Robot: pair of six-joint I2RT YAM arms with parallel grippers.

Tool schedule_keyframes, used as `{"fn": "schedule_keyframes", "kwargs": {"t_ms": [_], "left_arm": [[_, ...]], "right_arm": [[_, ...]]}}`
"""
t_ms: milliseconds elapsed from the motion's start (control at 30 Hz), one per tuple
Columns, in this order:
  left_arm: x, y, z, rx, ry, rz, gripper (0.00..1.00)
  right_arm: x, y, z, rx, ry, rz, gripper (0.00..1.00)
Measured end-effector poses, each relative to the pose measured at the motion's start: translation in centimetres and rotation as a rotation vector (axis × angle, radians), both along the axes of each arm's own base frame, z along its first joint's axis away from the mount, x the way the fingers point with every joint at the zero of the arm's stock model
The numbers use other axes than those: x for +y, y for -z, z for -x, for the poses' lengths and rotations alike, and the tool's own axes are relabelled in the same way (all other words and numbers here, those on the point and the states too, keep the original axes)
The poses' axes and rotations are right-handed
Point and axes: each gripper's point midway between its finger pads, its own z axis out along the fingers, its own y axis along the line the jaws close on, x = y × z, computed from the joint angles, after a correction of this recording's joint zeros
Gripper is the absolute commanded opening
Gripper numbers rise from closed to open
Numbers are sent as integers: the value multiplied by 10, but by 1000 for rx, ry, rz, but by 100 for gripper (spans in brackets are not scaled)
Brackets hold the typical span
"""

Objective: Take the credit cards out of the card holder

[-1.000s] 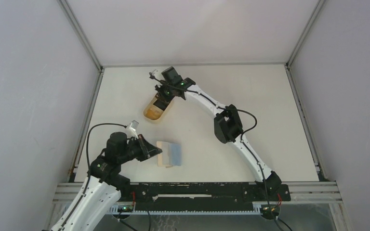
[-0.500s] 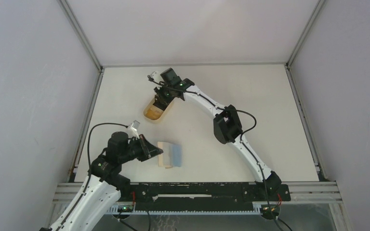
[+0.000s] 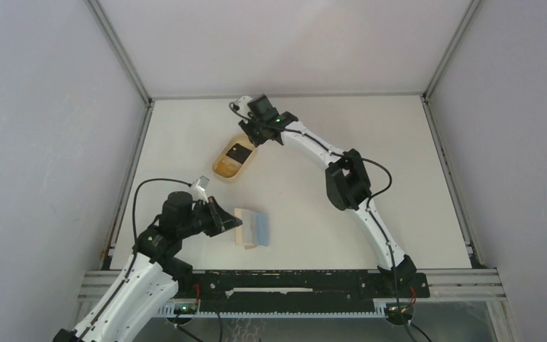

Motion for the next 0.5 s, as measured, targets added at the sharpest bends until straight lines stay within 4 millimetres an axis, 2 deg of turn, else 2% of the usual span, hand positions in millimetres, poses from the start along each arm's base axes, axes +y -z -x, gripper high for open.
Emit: {"fn": "schedule_keyframes", "kwargs": {"t_ms": [100,133,167,300,400,500], "left_arm": [[-2,-4,-6,-2,11,-16,0],[-3,-9,-9,-11,17,-21,0],[-4,-15,-13,-24,22,-24,0],[-15,-54,-39,-119,48,-22,0],[-25,-83,-61,-180,72,-37,0],[-40,-112,-85,-233,104,-89,0]], "right_arm": [[-21,-36,-4,-28,65,-52,40],[-31,-57,-4,-43,93,-88,41],[-39,-75,-3,-58,114,-114,50],[-73,-161,17,-157,178,-279,52],[-102,-206,63,-195,197,-408,53],[-114,-224,113,-179,176,-513,53]]}}
